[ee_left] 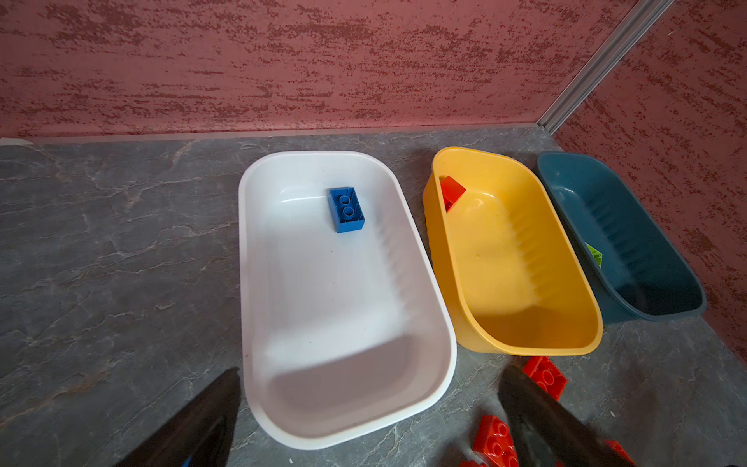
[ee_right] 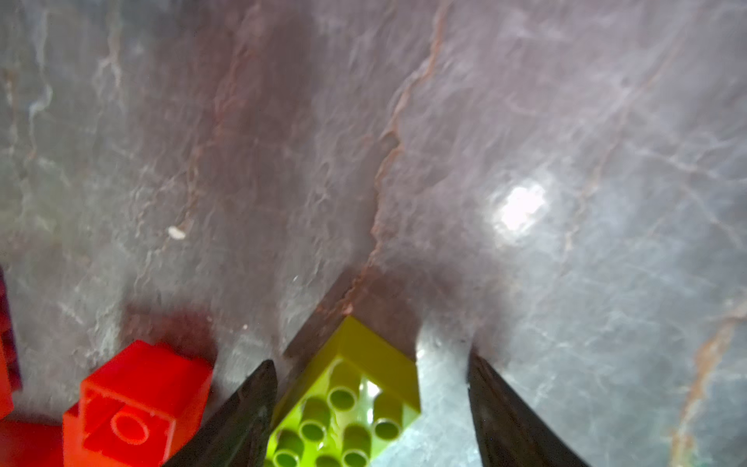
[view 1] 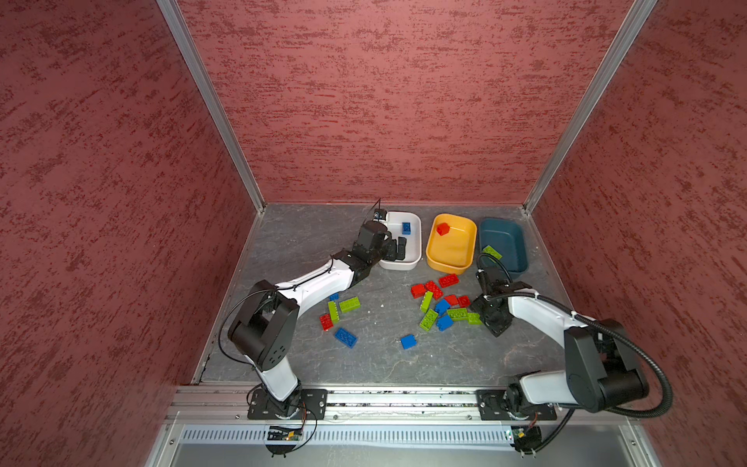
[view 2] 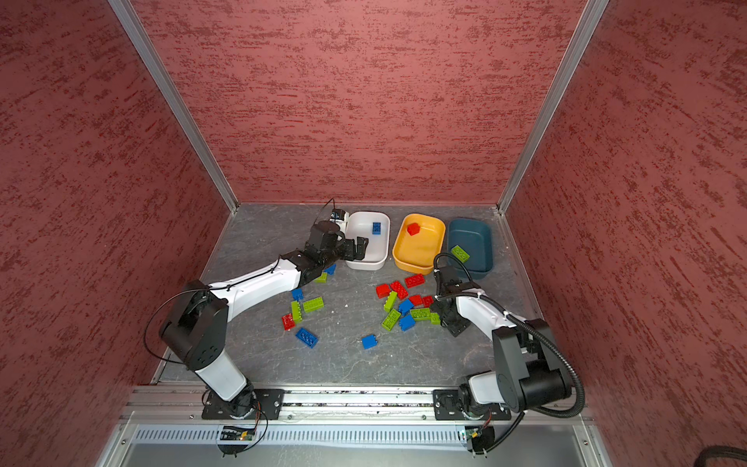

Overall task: Sort the legos into containers by color
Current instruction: 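Carry the lime-green brick with right gripper over the teal bin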

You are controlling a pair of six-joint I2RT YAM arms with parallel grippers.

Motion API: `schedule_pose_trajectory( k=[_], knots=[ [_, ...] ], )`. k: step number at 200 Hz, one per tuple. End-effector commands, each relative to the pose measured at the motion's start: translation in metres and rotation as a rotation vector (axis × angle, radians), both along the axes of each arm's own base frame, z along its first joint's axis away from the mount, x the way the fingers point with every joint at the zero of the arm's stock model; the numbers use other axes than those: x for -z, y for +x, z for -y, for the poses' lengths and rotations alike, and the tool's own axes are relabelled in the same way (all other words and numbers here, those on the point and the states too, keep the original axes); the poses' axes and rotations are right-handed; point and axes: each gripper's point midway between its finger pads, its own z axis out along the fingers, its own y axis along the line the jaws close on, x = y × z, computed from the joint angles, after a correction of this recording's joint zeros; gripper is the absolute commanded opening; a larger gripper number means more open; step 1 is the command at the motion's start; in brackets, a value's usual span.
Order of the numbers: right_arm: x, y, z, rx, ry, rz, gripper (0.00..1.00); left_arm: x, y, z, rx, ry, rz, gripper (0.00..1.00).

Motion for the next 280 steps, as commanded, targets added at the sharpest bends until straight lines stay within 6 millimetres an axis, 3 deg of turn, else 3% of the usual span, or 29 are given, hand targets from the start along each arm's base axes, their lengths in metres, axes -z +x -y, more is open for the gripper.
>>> schedule_pose_trajectory(
  k=[1, 31, 58, 121, 135, 157, 173, 195, 236, 262, 280],
  knots=[
    [0.009, -0.014, -0.015, -0.029, 0.052, -0.064, 0.72, 0.002, 0.005, -0.001, -0.01, 0.004, 0.003, 0.99],
    [0.011, -0.018, -0.012, -0.049, 0.033, -0.059, 0.61, 0.004, 0.005, -0.001, -0.013, 0.001, -0.004, 0.99],
    [0.01, -0.019, -0.007, -0.05, 0.012, -0.047, 0.57, 0.006, 0.004, -0.001, -0.017, -0.003, -0.013, 0.99],
    [-0.004, -0.009, 0.004, -0.07, -0.042, 0.096, 0.31, 0.008, 0.002, -0.004, -0.026, 0.0, -0.03, 0.99],
    [-0.019, 0.001, 0.005, -0.093, -0.054, 0.172, 0.25, 0.008, 0.001, -0.003, -0.023, 0.001, -0.031, 0.99],
    [-0.062, 0.032, -0.004, -0.217, -0.055, 0.352, 0.27, 0.006, 0.0, 0.0, -0.008, -0.001, -0.031, 0.99],
    [-0.101, 0.054, -0.02, -0.345, -0.039, 0.516, 0.28, 0.004, -0.006, 0.011, 0.056, -0.01, -0.035, 0.99],
    [-0.137, 0.076, -0.014, -0.345, -0.11, 0.674, 0.23, 0.001, -0.021, 0.032, 0.162, -0.014, -0.029, 0.99],
    [-0.169, 0.114, 0.017, -0.332, -0.262, 0.76, 0.21, -0.012, -0.058, 0.068, 0.357, -0.062, -0.008, 0.99],
    [-0.183, 0.131, 0.052, -0.364, -0.401, 0.722, 0.23, -0.021, -0.073, 0.077, 0.396, -0.104, 0.029, 0.99],
    [-0.188, 0.148, 0.064, -0.397, -0.406, 0.733, 0.24, -0.023, -0.076, 0.08, 0.411, -0.144, 0.034, 0.99]
  ],
)
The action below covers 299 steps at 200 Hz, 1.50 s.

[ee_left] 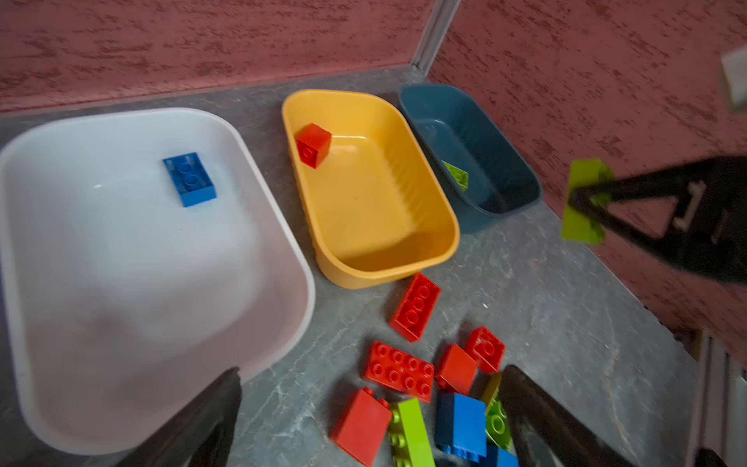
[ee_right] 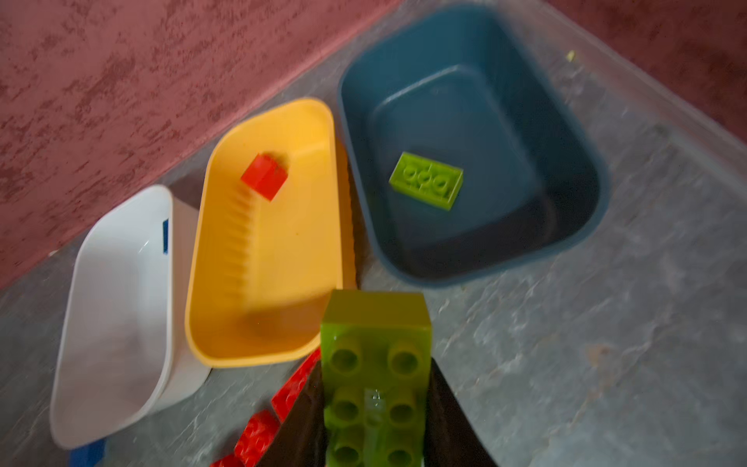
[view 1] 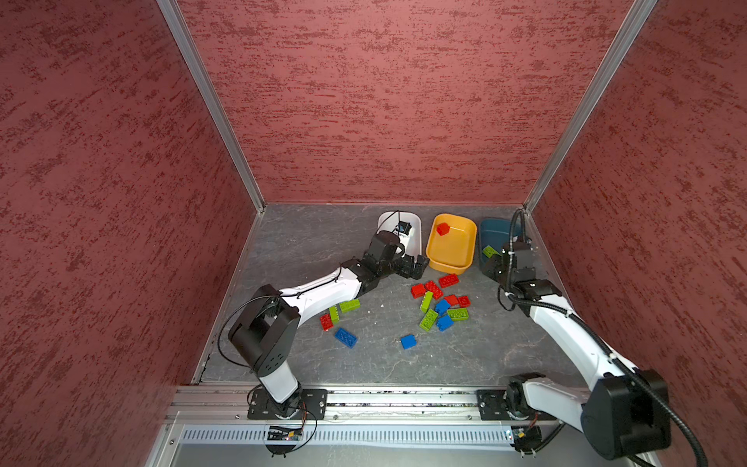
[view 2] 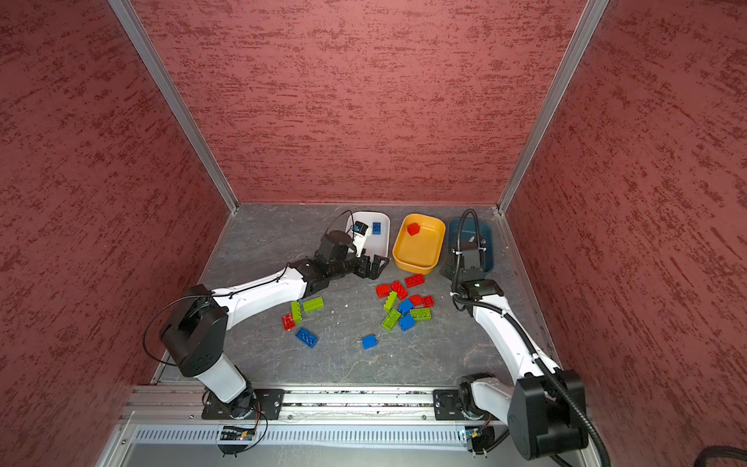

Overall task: Sort the legos into containers by color
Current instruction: 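Carry the lime-green brick with right gripper over the teal bin, then release the lime-green brick into teal bin and raise right gripper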

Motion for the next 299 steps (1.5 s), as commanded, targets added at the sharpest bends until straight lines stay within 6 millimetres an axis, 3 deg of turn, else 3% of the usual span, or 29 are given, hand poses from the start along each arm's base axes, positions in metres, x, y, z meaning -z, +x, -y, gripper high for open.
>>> schedule_pose_trajectory(
  k=[1, 38, 45, 62, 98, 148, 169, 198, 243, 254, 294, 299],
  knots=[
    [-0.026, 0.025, 0.022, -0.039, -0.109, 0.063, 0.25, -0.023, -0.005, 0.007, 0.05, -0.086, 0.051, 0.99],
    [-0.008, 0.061, 0.038, -0.16, -0.156, -0.068, 0.27, -0.026, -0.008, 0.012, 0.074, -0.101, 0.028, 0.99],
    [0.005, 0.067, 0.043, -0.178, -0.186, -0.133, 0.27, -0.028, -0.008, 0.012, 0.074, -0.106, 0.034, 0.99],
    [0.022, 0.077, 0.061, -0.168, -0.286, -0.261, 0.28, -0.028, -0.009, 0.01, 0.071, -0.11, 0.041, 0.99],
    [0.037, 0.098, 0.091, -0.104, -0.42, -0.384, 0.33, -0.027, -0.009, 0.009, 0.052, -0.114, 0.026, 1.0],
    [0.07, 0.133, 0.105, -0.234, -0.615, -0.482, 0.38, -0.025, -0.008, 0.005, 0.03, -0.1, 0.024, 0.99],
    [0.072, 0.14, 0.111, -0.239, -0.67, -0.505, 0.45, -0.022, -0.008, 0.003, 0.02, -0.093, 0.02, 1.0],
    [0.056, 0.141, 0.1, -0.25, -0.649, -0.451, 0.64, -0.018, -0.005, 0.001, 0.002, -0.084, 0.019, 0.99],
    [0.012, 0.119, 0.082, -0.19, -0.561, -0.309, 0.81, -0.018, -0.003, 0.003, 0.001, -0.084, 0.025, 0.99],
    [0.002, 0.111, 0.074, -0.181, -0.52, -0.264, 0.99, -0.016, -0.001, 0.003, -0.009, -0.078, 0.023, 1.0],
    [-0.041, 0.073, 0.047, -0.121, -0.423, -0.059, 0.99, -0.009, 0.004, 0.001, -0.05, -0.044, 0.017, 0.99],
    [-0.054, 0.065, 0.044, -0.109, -0.397, -0.01, 0.99, -0.009, 0.005, 0.0, -0.059, -0.042, 0.021, 0.99]
  ],
)
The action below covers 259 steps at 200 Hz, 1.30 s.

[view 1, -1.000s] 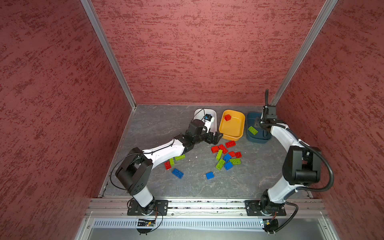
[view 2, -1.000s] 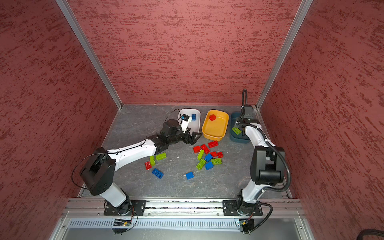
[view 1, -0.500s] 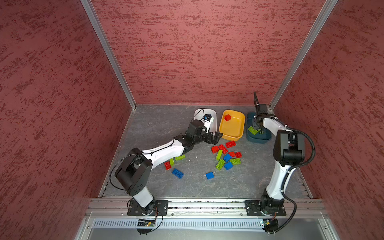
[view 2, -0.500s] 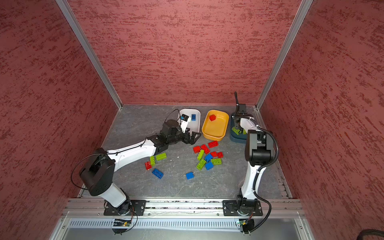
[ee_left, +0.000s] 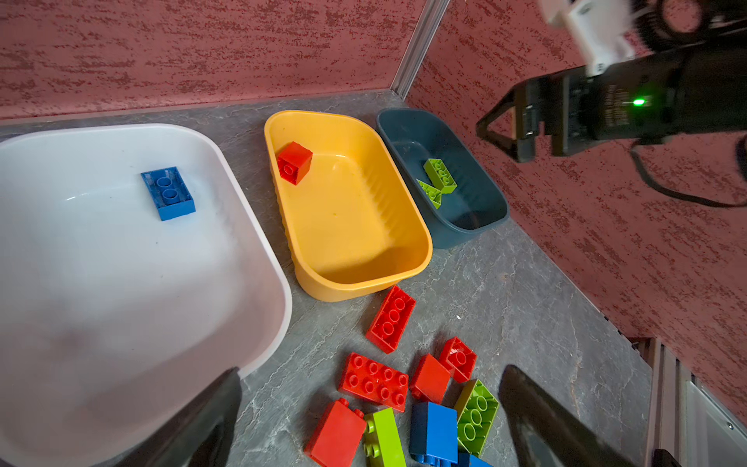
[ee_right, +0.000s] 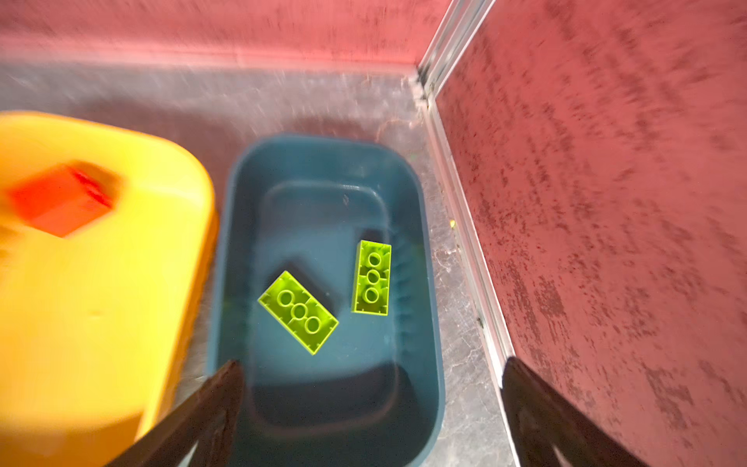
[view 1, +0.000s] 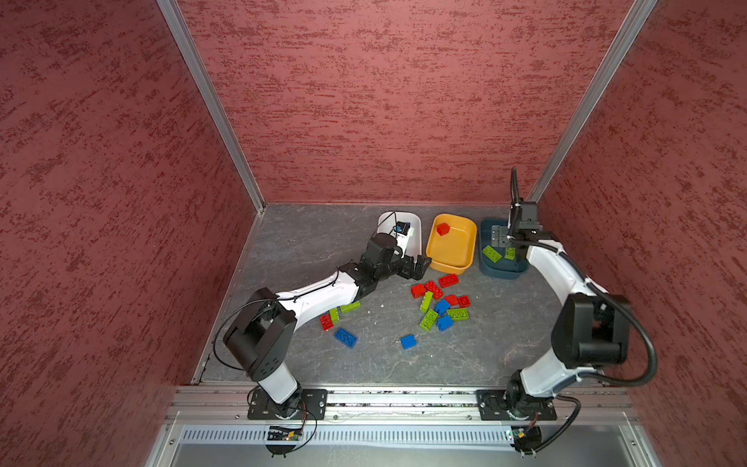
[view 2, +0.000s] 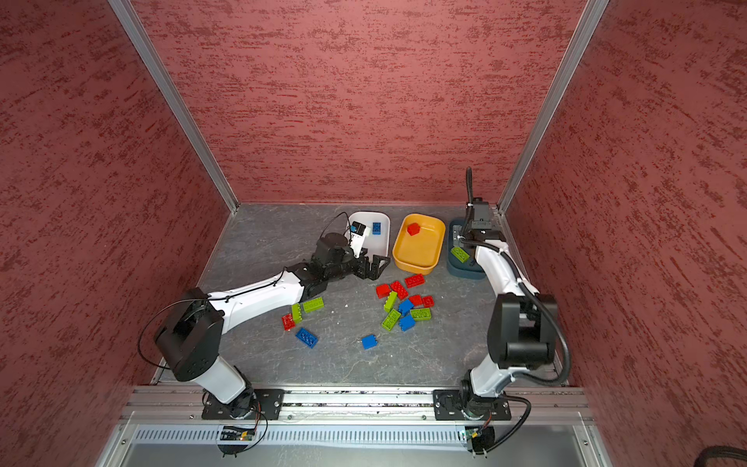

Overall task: Sort the legos into containers by color
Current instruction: 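Release the lime-green brick into teal bin and raise right gripper, then lower right gripper onto a red brick in the pile and grasp it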

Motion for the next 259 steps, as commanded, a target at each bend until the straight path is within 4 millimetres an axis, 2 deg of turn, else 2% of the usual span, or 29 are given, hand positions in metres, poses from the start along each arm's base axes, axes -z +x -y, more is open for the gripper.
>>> schedule_pose_trajectory(
  k=[1, 15, 37, 43, 57, 84, 111, 121, 155, 184, 219, 240, 259],
  knots=[
    [-0.032, -0.013, -0.019, 0.007, 0.12, 0.174, 0.99, 0.001, 0.005, -0.001, -0.039, 0.021, 0.01, 0.99],
    [-0.044, -0.028, -0.024, 0.024, 0.202, 0.255, 0.99, 0.001, 0.007, -0.002, -0.058, 0.026, 0.02, 0.99],
    [-0.051, -0.052, -0.043, -0.039, 0.331, 0.351, 0.99, 0.0, 0.009, -0.003, -0.084, 0.031, 0.03, 0.99],
    [-0.046, -0.059, -0.051, -0.062, 0.38, 0.365, 0.99, 0.0, 0.01, -0.004, -0.088, 0.034, 0.031, 0.99],
    [-0.034, -0.072, -0.082, -0.221, 0.469, 0.336, 0.99, 0.001, 0.01, -0.003, -0.089, 0.036, 0.03, 1.0],
    [0.0, -0.09, -0.106, -0.204, 0.686, 0.211, 0.99, 0.004, 0.009, -0.003, -0.097, 0.049, 0.027, 0.99],
    [0.026, -0.105, -0.117, -0.15, 0.799, 0.136, 0.99, 0.006, 0.009, -0.002, -0.102, 0.051, 0.017, 0.99],
    [0.035, -0.11, -0.128, -0.168, 0.843, 0.099, 0.99, 0.007, 0.01, -0.003, -0.106, 0.051, 0.012, 0.99],
    [0.072, -0.121, -0.143, -0.119, 0.774, -0.031, 0.99, 0.008, 0.01, -0.003, -0.121, 0.043, -0.009, 0.99],
    [0.097, -0.126, -0.146, -0.055, 0.675, -0.113, 0.98, 0.011, 0.011, -0.002, -0.118, 0.057, -0.021, 0.99],
    [0.121, -0.131, -0.153, -0.047, 0.58, -0.219, 0.93, 0.01, 0.011, 0.001, -0.105, 0.059, -0.021, 0.99],
    [0.13, -0.133, -0.146, -0.02, 0.519, -0.251, 0.85, 0.013, 0.012, 0.002, -0.103, 0.069, -0.029, 0.99],
    [0.135, -0.132, -0.143, -0.02, 0.486, -0.264, 0.71, 0.016, 0.013, 0.003, -0.101, 0.081, -0.037, 0.99]
  ],
)
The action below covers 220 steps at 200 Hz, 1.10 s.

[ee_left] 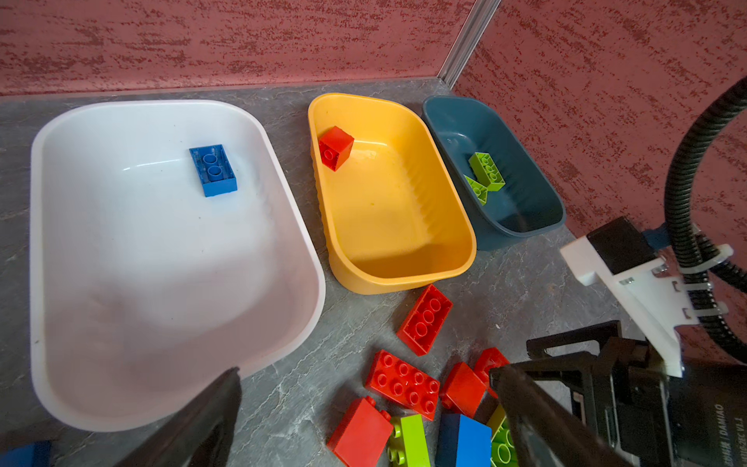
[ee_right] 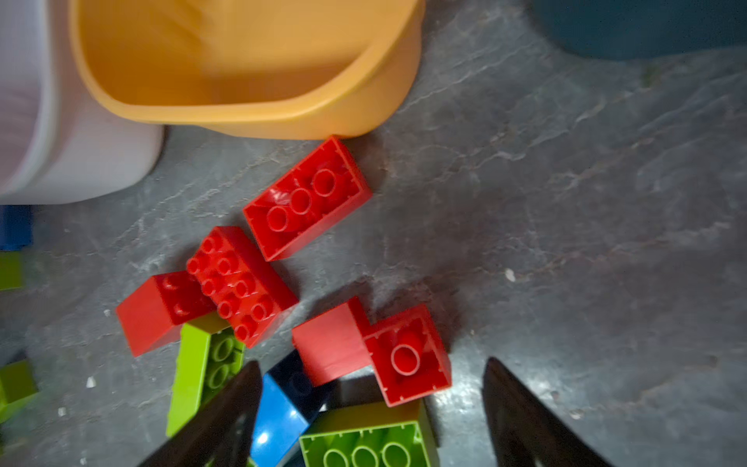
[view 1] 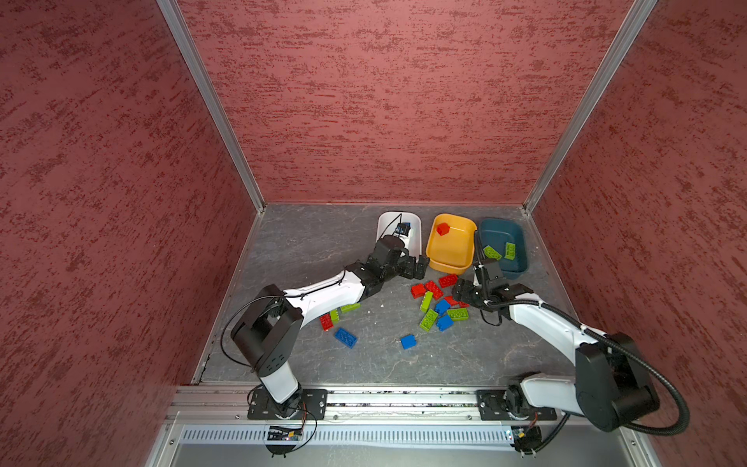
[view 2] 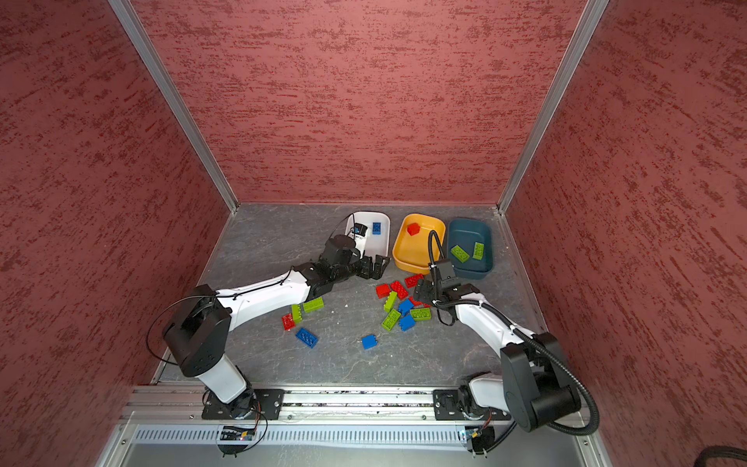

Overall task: Sort the legos into containers by color
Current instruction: 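Lower right gripper onto a red brick in the pile and grasp it, then carry the red brick with right gripper and drop it into yellow bin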

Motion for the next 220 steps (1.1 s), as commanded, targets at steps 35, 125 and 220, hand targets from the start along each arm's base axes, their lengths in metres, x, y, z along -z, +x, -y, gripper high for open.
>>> schedule_pose_trajectory(
  k=[35, 125, 220],
  knots=[
    [0.012, 0.005, 0.002, -0.056, -0.081, -0.04, 0.57, 0.001, 0.004, 0.006, 0.002, 0.018, -0.011, 0.99],
    [0.036, 0.008, 0.011, -0.05, -0.159, -0.106, 0.39, 0.007, 0.003, 0.004, -0.005, 0.038, -0.011, 0.99],
    [-0.065, 0.039, -0.012, -0.156, -0.058, 0.245, 0.27, 0.017, 0.005, -0.001, -0.049, 0.112, -0.024, 1.0]
  ],
)
